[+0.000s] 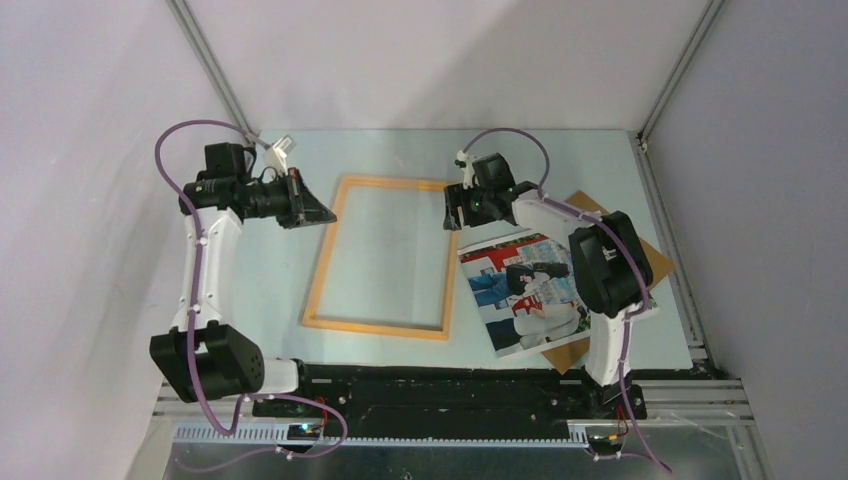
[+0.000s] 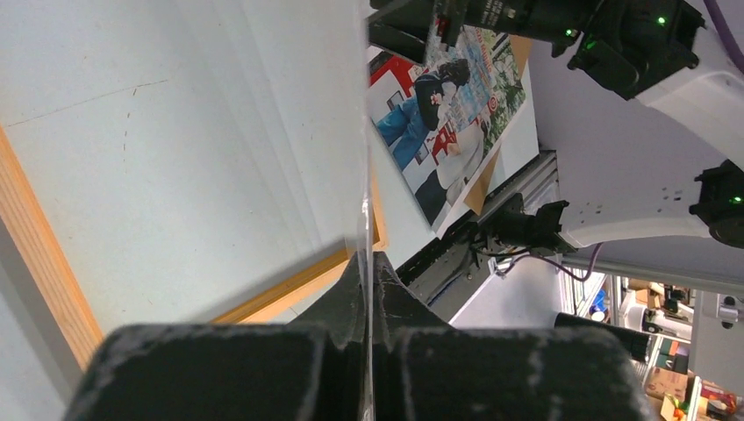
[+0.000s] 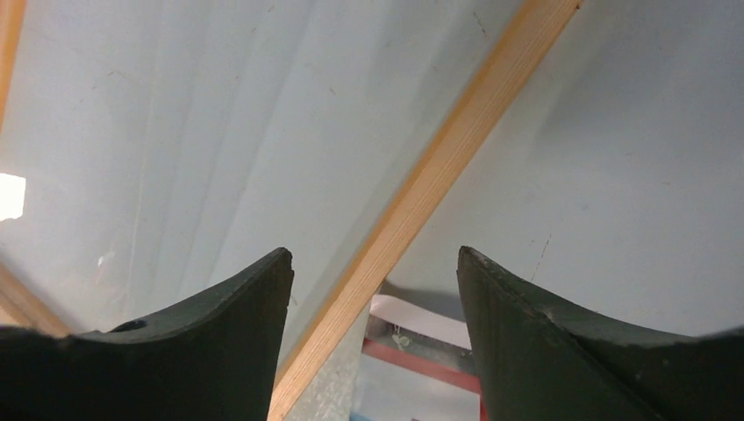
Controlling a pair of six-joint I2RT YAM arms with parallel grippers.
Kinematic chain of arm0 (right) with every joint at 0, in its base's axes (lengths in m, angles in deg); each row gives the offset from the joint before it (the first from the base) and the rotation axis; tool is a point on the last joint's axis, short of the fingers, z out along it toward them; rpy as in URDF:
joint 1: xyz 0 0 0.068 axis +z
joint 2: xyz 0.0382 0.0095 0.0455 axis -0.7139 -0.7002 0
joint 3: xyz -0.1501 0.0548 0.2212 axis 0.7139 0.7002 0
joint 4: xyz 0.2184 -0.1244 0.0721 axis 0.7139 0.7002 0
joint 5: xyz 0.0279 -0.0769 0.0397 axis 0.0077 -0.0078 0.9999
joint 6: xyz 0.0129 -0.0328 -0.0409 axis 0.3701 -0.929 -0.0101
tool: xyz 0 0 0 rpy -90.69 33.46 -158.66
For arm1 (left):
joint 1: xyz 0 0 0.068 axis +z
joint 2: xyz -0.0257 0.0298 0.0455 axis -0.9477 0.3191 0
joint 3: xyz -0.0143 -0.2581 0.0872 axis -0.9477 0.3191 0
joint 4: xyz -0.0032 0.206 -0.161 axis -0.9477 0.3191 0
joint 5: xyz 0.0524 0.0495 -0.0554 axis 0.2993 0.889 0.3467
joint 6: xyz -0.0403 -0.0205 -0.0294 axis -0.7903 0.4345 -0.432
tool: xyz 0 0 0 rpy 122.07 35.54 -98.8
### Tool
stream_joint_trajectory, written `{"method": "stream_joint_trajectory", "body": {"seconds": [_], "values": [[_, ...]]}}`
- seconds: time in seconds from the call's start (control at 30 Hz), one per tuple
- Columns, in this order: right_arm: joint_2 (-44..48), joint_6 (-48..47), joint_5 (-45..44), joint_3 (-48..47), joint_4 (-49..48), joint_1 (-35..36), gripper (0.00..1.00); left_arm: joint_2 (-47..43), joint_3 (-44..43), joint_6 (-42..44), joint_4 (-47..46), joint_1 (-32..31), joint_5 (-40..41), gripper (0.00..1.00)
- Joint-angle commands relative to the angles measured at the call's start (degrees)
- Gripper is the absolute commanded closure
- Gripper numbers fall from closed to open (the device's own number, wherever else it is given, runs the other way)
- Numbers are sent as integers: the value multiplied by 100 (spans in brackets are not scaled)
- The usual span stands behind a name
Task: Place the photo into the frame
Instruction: Move the photo frame to the center of the board.
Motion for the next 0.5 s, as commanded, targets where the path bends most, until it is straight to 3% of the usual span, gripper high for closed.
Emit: {"method": "stream_joint_trajectory", "body": {"seconds": [0.0, 0.47], "values": [[-368, 102, -121, -551, 299, 7, 29, -192, -321, 87, 40, 51, -465, 100], [-1289, -46, -336, -1653, 1109, 98, 48, 55, -509, -70, -29, 92, -589, 100]]}}
